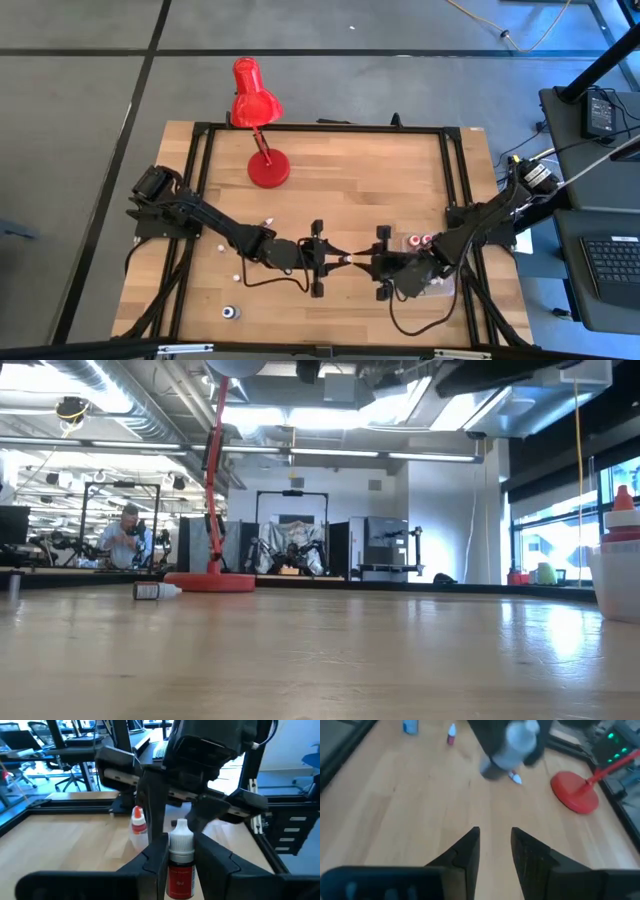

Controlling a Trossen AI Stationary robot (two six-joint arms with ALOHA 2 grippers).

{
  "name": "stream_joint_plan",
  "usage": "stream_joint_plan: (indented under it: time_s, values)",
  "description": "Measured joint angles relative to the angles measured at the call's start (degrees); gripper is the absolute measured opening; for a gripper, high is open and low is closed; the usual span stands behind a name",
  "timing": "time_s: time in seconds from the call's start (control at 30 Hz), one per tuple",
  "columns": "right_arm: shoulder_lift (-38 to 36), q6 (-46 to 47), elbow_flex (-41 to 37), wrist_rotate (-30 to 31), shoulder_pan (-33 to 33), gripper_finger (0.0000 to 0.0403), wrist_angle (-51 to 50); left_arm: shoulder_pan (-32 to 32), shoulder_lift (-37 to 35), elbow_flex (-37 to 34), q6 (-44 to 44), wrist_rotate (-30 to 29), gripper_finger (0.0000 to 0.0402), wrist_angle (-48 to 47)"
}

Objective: Pick & Place food coloring
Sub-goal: Put the right small red bottle into the transparent container

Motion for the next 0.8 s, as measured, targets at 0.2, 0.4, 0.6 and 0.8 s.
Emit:
stream_joint_plan:
  time_s: [0.2, 0.4, 0.6, 0.8]
  values:
    - [0.63, -2.69, 0.02, -8.05, -2.73, 0.0159, 7.25, -0.17, 0.82, 0.00, 0.00, 1.17, 0.0078, -0.34]
    - [0.63, -6.21, 0.02, -11.91, -3.74, 0.0219, 9.49, -0.04, 1.29, 0.00, -0.04, 1.14, 0.0081, -0.30]
    - [0.63, -5.89, 0.00, -11.91, -3.87, 0.0233, 11.65, -0.06, 1.29, 0.00, 0.00, 1.15, 0.0079, 0.16]
    - [0.63, -6.04, 0.00, -11.72, -3.89, 0.0205, 13.43, -0.17, 1.29, 0.00, 1.40, 2.10, 0.0081, 1.59]
